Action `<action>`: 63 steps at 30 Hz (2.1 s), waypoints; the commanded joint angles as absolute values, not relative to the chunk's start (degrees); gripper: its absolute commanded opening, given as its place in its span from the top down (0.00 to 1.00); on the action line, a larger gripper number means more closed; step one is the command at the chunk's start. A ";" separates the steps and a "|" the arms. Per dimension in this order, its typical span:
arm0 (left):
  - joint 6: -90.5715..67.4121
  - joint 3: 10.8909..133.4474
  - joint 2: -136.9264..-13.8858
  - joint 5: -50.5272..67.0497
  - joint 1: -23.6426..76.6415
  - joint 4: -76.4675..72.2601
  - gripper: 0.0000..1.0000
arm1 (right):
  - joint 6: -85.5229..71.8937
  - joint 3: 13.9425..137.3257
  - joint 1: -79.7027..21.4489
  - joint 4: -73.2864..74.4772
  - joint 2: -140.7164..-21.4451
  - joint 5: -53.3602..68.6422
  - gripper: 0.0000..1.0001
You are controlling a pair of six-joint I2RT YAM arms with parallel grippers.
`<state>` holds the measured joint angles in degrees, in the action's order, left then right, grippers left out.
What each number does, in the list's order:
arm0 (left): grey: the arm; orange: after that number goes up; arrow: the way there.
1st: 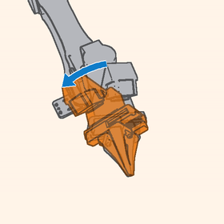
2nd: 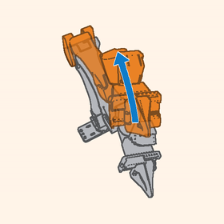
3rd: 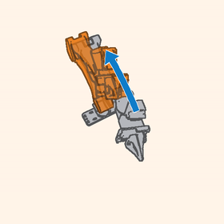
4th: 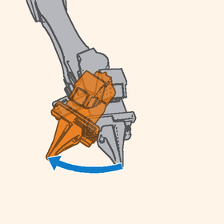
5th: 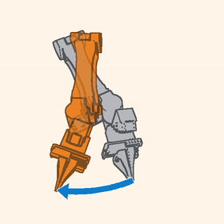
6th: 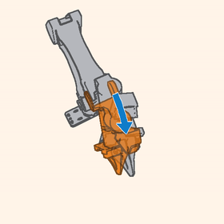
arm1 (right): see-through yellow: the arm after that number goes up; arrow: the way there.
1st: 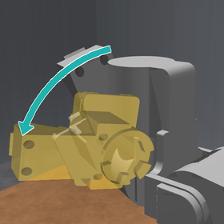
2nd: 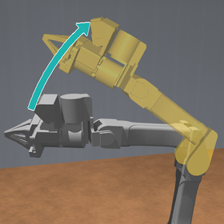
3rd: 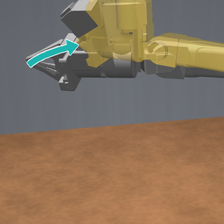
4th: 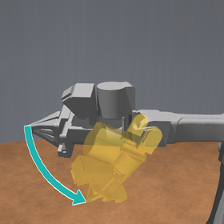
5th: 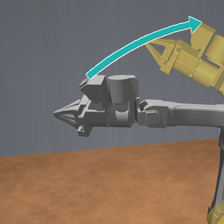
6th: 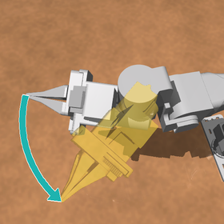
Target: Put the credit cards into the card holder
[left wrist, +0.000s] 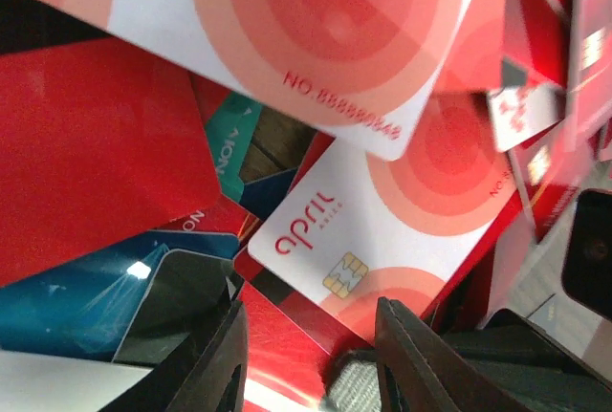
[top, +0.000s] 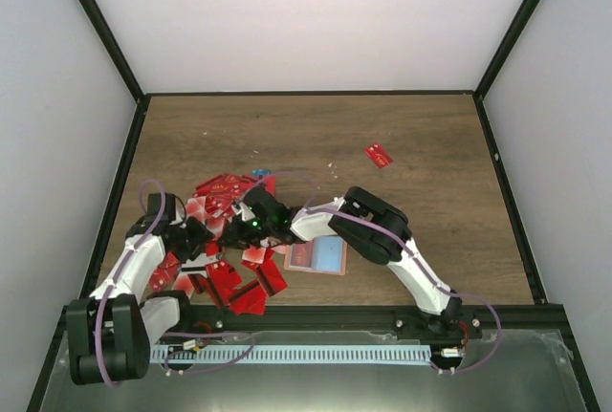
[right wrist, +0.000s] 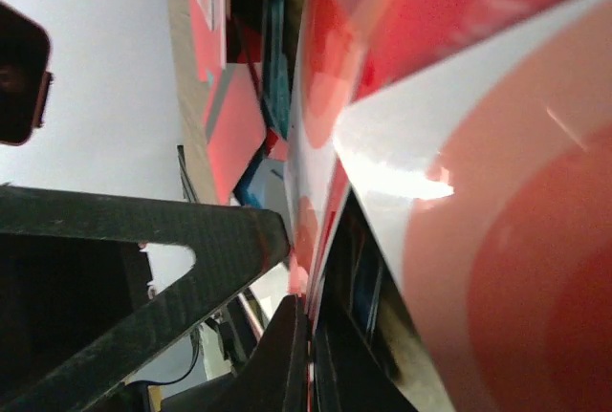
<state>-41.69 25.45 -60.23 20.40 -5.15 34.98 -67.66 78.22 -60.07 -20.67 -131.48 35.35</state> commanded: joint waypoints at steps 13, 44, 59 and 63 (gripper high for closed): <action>-40.25 26.63 -50.74 24.08 -4.54 37.42 0.56 | -60.41 61.61 -56.23 -14.90 -114.42 34.75 0.99; -50.43 18.66 -35.08 37.63 7.38 6.93 0.46 | -48.83 54.38 -47.16 -16.18 -95.50 44.37 0.99; -57.55 13.15 -32.84 39.18 14.15 -8.75 0.58 | -57.31 54.01 -45.47 -28.64 -96.12 52.03 0.99; -58.38 12.54 -32.16 39.69 14.24 -9.55 0.66 | -58.38 54.36 -45.44 -30.16 -97.10 52.24 0.99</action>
<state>-57.32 13.78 -33.19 38.48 13.93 -6.46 -56.45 54.13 -46.06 -26.06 -96.60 50.37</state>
